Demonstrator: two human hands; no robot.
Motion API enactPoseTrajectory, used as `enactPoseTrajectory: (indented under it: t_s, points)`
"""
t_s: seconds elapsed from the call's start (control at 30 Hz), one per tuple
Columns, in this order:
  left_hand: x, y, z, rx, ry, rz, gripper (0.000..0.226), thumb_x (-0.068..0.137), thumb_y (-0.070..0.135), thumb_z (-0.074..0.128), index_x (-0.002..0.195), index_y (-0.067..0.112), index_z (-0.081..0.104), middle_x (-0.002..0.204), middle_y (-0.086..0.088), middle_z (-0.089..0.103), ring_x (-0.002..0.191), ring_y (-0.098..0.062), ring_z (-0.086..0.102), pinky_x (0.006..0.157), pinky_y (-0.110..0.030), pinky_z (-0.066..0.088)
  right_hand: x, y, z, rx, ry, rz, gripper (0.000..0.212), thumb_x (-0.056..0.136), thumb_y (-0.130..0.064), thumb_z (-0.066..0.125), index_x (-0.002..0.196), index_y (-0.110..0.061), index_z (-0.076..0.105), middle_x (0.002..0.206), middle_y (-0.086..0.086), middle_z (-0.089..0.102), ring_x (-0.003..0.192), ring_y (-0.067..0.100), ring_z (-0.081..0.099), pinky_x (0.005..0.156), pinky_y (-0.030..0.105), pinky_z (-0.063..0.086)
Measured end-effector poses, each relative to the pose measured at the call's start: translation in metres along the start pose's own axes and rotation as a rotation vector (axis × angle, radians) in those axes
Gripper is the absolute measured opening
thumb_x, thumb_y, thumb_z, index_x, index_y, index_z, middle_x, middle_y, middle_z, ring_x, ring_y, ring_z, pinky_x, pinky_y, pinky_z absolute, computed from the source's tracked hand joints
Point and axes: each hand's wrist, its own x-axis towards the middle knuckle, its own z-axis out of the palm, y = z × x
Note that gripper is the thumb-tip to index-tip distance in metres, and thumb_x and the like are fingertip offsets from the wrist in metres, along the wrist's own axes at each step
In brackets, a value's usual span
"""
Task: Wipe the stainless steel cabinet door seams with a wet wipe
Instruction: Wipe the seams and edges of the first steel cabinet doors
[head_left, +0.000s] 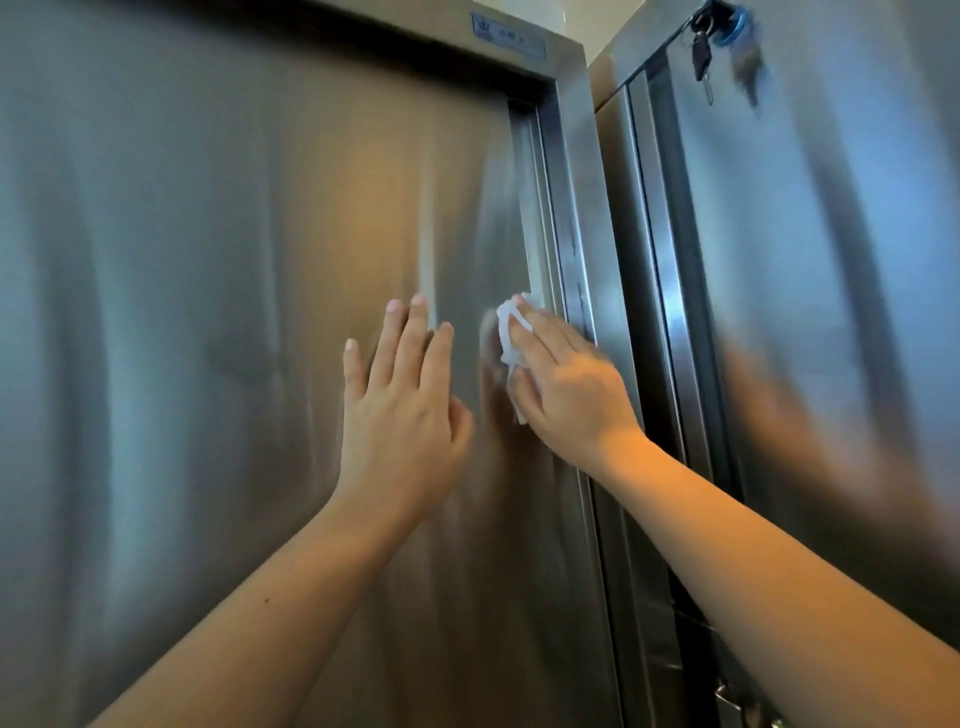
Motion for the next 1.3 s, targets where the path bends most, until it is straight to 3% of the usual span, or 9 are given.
enactPoseTrajectory:
  t_s: [0.1, 0.23, 0.4, 0.57, 0.7, 0.83, 0.93, 1.2, 1.3]
  points:
    - [-0.003, -0.009, 0.008, 0.147, -0.004, 0.068, 0.053, 0.086, 0.020, 0.040, 0.135, 0.001, 0.043, 0.148, -0.015, 0.030, 0.139, -0.030, 0.021, 0.107, -0.050, 0.010, -0.002, -0.003, 0.018, -0.010, -0.032, 0.056, 0.050, 0.095, -0.018, 0.037, 0.144, -0.009, 0.031, 0.153, 0.006, 0.023, 0.142, 0.024, 0.017, 0.113, 0.048, 0.021]
    - [-0.003, -0.013, 0.017, 0.236, 0.024, 0.084, 0.058, 0.087, 0.027, 0.028, 0.138, 0.003, 0.039, 0.149, -0.015, 0.028, 0.139, -0.030, 0.022, 0.107, -0.052, 0.008, -0.006, -0.007, 0.030, -0.049, 0.049, 0.052, 0.055, 0.092, -0.026, 0.027, 0.142, -0.006, 0.035, 0.153, 0.007, 0.016, 0.143, 0.025, 0.008, 0.113, 0.053, 0.009]
    - [-0.004, -0.014, 0.021, 0.231, 0.064, 0.101, 0.058, 0.087, 0.027, 0.026, 0.138, 0.001, 0.039, 0.149, -0.016, 0.027, 0.139, -0.031, 0.022, 0.107, -0.053, 0.010, -0.004, -0.010, 0.033, -0.011, 0.045, 0.020, 0.053, 0.091, -0.025, 0.028, 0.132, 0.003, 0.045, 0.152, 0.012, 0.007, 0.142, 0.024, 0.004, 0.114, 0.051, 0.006]
    - [-0.004, -0.013, 0.020, 0.238, 0.062, 0.104, 0.058, 0.088, 0.026, 0.024, 0.138, 0.001, 0.039, 0.149, -0.017, 0.027, 0.138, -0.032, 0.022, 0.106, -0.056, 0.017, -0.004, -0.009, 0.032, 0.222, -0.044, 0.019, 0.057, 0.094, -0.020, 0.029, 0.143, 0.005, 0.018, 0.154, 0.015, 0.009, 0.143, 0.020, 0.002, 0.117, 0.037, 0.008]
    - [-0.005, -0.013, 0.020, 0.244, 0.056, 0.105, 0.059, 0.088, 0.027, 0.022, 0.138, 0.001, 0.039, 0.149, -0.018, 0.027, 0.138, -0.032, 0.022, 0.106, -0.057, 0.019, -0.003, -0.012, 0.030, 0.367, -0.022, 0.057, 0.062, 0.091, -0.010, 0.044, 0.144, 0.005, 0.013, 0.154, 0.015, 0.013, 0.144, 0.023, 0.003, 0.117, 0.039, 0.011]
    - [-0.005, -0.013, 0.021, 0.245, 0.068, 0.121, 0.058, 0.089, 0.028, 0.022, 0.138, 0.001, 0.038, 0.149, -0.017, 0.026, 0.139, -0.032, 0.022, 0.107, -0.054, 0.015, -0.006, -0.013, 0.030, 0.327, -0.048, 0.034, 0.067, 0.094, -0.015, 0.044, 0.144, -0.008, 0.000, 0.155, 0.011, 0.005, 0.144, 0.022, -0.001, 0.117, 0.043, 0.010]
    - [-0.005, -0.014, 0.021, 0.255, 0.064, 0.117, 0.058, 0.090, 0.030, 0.024, 0.140, 0.002, 0.035, 0.150, -0.017, 0.026, 0.139, -0.031, 0.022, 0.107, -0.054, 0.011, -0.006, -0.012, 0.032, 0.177, -0.087, -0.009, 0.057, 0.097, -0.032, 0.030, 0.144, -0.019, 0.000, 0.155, 0.006, -0.005, 0.144, 0.020, -0.010, 0.117, 0.042, 0.004]
    - [-0.007, -0.014, 0.020, 0.305, 0.034, 0.098, 0.059, 0.089, 0.029, 0.029, 0.141, 0.003, 0.033, 0.150, -0.014, 0.024, 0.139, -0.029, 0.019, 0.107, -0.053, 0.012, 0.034, 0.012, 0.028, 0.115, -0.173, 0.056, 0.065, 0.099, -0.038, 0.024, 0.142, -0.011, -0.015, 0.153, 0.010, -0.022, 0.141, 0.021, -0.020, 0.116, 0.036, -0.006]
    - [-0.002, -0.011, 0.020, 0.309, 0.051, 0.080, 0.058, 0.089, 0.029, 0.029, 0.140, 0.003, 0.035, 0.149, -0.013, 0.027, 0.138, -0.028, 0.021, 0.107, -0.054, 0.012, 0.055, 0.022, 0.024, 0.022, -0.208, 0.042, 0.066, 0.098, -0.041, 0.018, 0.145, -0.009, -0.016, 0.153, 0.012, -0.024, 0.140, 0.022, -0.022, 0.113, 0.040, -0.012]
